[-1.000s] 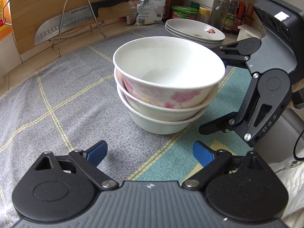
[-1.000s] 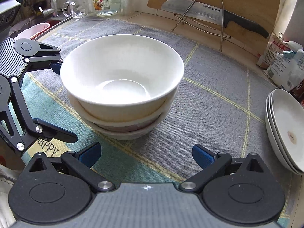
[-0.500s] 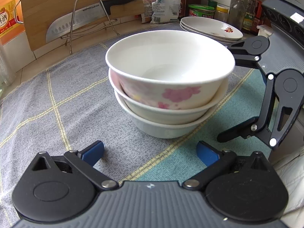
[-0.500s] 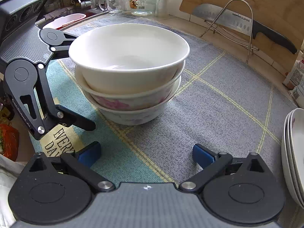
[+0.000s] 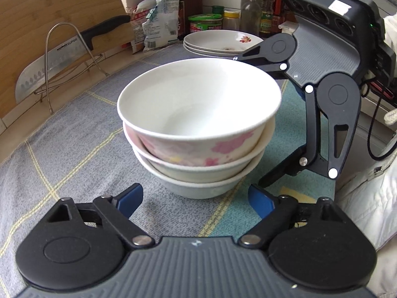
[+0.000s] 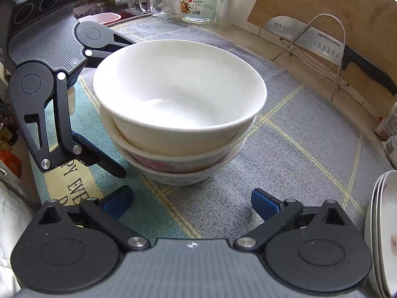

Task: Organize plates and bowls
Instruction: 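Grip the three-bowl stack from opposite sides with both tools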

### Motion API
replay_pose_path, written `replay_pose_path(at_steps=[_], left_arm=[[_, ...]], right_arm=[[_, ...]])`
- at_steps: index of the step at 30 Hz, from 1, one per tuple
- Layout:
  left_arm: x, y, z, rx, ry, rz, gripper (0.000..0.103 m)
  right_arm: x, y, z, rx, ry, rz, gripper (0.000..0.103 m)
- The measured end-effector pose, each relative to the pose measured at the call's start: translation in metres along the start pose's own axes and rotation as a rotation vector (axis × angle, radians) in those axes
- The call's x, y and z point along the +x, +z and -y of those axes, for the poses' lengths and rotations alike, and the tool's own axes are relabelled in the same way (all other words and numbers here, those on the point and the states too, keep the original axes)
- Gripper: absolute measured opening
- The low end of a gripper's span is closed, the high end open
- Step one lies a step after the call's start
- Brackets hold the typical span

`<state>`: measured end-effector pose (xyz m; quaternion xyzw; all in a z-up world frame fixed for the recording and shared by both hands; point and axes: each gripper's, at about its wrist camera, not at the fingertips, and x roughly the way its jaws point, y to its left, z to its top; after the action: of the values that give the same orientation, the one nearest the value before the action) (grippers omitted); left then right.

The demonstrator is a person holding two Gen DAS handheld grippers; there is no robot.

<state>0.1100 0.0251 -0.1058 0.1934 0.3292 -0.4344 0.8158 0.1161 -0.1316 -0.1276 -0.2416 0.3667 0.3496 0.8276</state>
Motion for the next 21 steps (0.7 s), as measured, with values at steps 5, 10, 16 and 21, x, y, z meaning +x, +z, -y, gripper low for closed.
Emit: replay_pose_path(at_steps=[5, 10, 16, 21], left_arm=[[0.002, 0.003, -0.005, 0.061, -0.041, 0.011, 0.087], [0.004, 0.003, -0.009, 0.082, -0.059, 0.001, 0.084], [0.003, 0.008, -0.010, 0.109, -0.084, -0.008, 0.081], [0.002, 0.011, -0.012, 0.106, -0.110, -0.016, 0.081]], right_arm=[[0.000, 0.011, -0.001, -0.071, 0.031, -0.005, 0.103], [-0.001, 0.025, 0.008, -0.127, 0.079, -0.005, 0.100], [-0.001, 0.035, 0.013, -0.175, 0.120, -0.014, 0.096], [0.001, 0.039, 0.015, -0.191, 0.150, -0.018, 0.095]])
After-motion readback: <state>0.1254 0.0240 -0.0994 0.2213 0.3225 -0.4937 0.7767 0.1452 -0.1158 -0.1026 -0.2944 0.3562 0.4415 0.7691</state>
